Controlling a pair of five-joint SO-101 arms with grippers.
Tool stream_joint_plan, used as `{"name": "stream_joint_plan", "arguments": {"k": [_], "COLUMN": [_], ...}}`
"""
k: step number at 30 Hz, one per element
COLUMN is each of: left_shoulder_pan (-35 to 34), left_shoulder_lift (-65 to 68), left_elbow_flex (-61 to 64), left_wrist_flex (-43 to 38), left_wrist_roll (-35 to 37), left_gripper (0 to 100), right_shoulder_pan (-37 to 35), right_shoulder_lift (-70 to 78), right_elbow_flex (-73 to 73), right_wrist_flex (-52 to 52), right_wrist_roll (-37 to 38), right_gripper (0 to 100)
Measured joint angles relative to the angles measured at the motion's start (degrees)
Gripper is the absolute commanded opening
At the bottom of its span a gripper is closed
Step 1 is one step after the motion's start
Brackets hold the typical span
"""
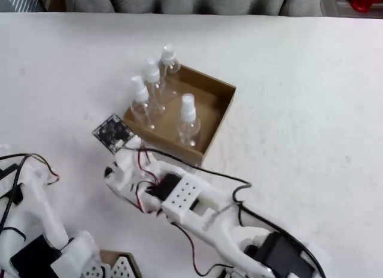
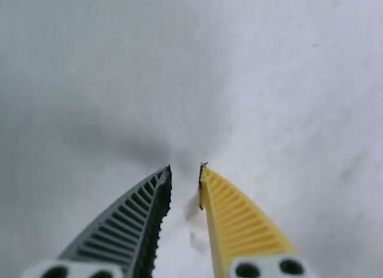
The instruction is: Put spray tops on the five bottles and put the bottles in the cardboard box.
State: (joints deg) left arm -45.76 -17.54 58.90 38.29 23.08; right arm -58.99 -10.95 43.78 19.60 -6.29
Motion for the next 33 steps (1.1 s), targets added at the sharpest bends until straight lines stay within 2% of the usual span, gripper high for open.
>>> {"name": "stream_joint_plan", "arguments": {"k": [3, 7, 13, 19, 23, 26, 29, 33], "left_shoulder_pan": [0.0, 0.0, 0.0, 0.0, 0.0, 0.0, 0.0, 0.0], "left_shoulder_lift": [0.0, 0.0, 0.0, 0.0, 0.0, 0.0, 0.0, 0.0], "left_elbow_flex": [0.0, 0.0, 0.0, 0.0, 0.0, 0.0, 0.0, 0.0], "left_wrist_flex": [0.0, 0.0, 0.0, 0.0, 0.0, 0.0, 0.0, 0.0], "left_wrist_roll": [-0.1, -0.1, -0.1, -0.1, -0.1, -0.1, -0.1, -0.1], "left_gripper": [9, 9, 9, 9, 9, 9, 9, 9], "right_shoulder_pan": [0.0, 0.0, 0.4, 6.2, 9.4, 10.5, 13.4, 14.6], "right_shoulder_lift": [2.4, 2.2, -8.7, -22.4, -26.6, -26.6, -24.9, -17.8], "right_elbow_flex": [0.0, -1.5, -7.0, -12.8, -13.4, -13.4, -12.0, -7.5], "right_wrist_flex": [-1.0, 0.9, 18.5, 39.2, 47.6, 53.0, 53.3, 46.2], "right_wrist_roll": [-0.3, -0.4, 0.4, 12.8, 20.2, 22.4, 25.1, 30.6], "right_gripper": [22.0, 21.8, 19.7, 1.6, 1.9, 1.9, 1.9, 1.9]}}
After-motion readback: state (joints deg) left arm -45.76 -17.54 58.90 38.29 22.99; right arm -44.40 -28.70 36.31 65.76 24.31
